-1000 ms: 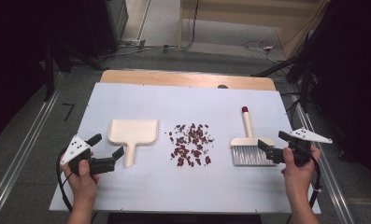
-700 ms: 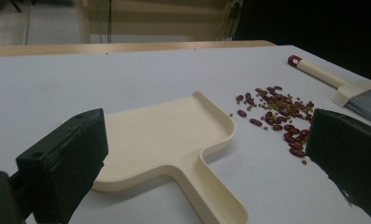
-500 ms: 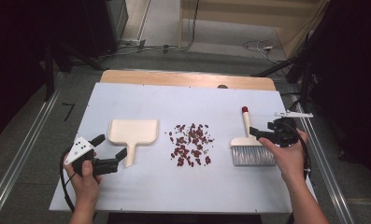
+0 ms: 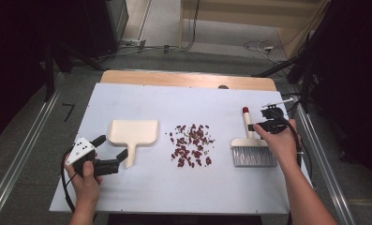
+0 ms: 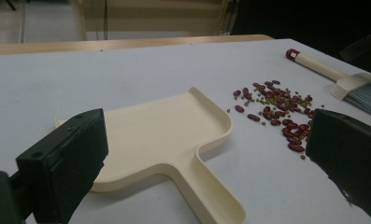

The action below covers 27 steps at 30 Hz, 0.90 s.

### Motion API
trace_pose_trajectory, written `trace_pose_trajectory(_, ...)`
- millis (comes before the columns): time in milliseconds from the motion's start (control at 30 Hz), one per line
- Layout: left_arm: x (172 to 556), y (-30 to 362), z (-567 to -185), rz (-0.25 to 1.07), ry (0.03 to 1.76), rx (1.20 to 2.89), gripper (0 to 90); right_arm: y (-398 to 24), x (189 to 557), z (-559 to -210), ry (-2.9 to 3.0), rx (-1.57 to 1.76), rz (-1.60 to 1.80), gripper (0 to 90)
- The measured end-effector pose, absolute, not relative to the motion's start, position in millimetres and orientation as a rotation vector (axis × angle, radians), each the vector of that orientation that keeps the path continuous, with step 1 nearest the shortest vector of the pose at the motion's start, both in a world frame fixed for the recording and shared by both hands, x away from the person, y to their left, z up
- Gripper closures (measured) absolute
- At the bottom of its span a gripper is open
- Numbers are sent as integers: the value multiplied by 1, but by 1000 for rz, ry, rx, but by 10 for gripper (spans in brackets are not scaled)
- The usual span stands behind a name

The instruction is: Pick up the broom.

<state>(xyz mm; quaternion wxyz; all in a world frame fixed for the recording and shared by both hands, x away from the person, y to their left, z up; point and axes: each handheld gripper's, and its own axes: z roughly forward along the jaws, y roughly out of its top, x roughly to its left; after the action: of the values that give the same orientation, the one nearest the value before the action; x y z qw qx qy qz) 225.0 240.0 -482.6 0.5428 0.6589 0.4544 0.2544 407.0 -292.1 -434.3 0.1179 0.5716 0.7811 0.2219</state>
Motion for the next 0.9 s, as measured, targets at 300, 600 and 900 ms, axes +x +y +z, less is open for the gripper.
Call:
trace_pose_trajectory(300,226,237,-483,613,1072,1584,0,-280,421,-453,2279,1761,465,524)
trace_pose_trajectory(600,225,237,-482,621,1071,1588,0,-276,432,-471,2232,1878,372,573)
trace_pose_trajectory(900,226,235,-481,628,1072,1599,0,-286,435,-470,2201,1974,412,694)
